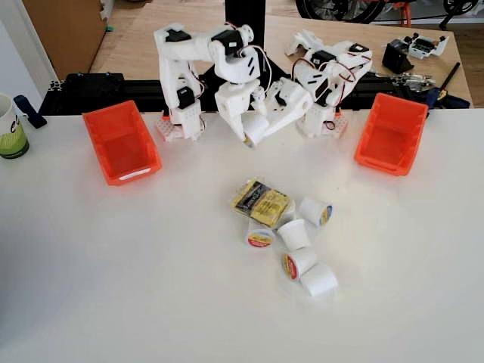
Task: Sort the coffee pods, blue into left, red into right
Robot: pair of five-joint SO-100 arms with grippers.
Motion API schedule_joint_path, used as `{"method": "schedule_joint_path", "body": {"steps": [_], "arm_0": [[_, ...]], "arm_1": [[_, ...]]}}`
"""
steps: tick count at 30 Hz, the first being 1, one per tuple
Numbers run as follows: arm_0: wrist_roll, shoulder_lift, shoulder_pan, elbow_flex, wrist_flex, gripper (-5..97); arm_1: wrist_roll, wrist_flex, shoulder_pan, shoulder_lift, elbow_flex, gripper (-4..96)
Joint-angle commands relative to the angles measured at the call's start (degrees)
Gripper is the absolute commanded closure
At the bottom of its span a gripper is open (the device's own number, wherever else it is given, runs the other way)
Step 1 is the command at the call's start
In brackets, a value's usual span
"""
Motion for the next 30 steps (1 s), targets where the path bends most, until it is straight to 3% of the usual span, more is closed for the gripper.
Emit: {"method": "schedule_joint_path", "body": {"steps": [1, 8, 13, 18, 21, 24, 30], "arm_0": [[-0.7, 0.7, 1.2, 0.9, 0.7, 77], [-0.3, 1.0, 1.5, 1.1, 0.9, 78], [-0.1, 1.8, 2.2, 1.2, 0.9, 78], [-1.0, 4.8, 6.1, 0.5, 0.9, 79], [-3.8, 7.5, 11.7, 0.4, 0.9, 79], [-8.0, 11.7, 18.6, -0.1, 0.9, 78], [-17.6, 14.9, 33.6, -0.5, 0.8, 78]], "arm_1": [[-0.4, -0.9, -0.8, 0.6, -7.5, 73.4], [-1.5, -0.4, -1.5, 0.6, -8.0, 58.9], [-0.5, 0.8, -2.7, 0.6, -8.1, 62.1], [6.9, 7.6, -8.0, 0.7, -7.6, 61.9], [13.1, 12.9, -11.6, 0.7, -7.6, 62.0], [16.5, 14.9, -14.3, 0.7, -7.6, 62.1], [18.5, 12.9, -15.6, -2.1, -7.6, 62.7]]}}
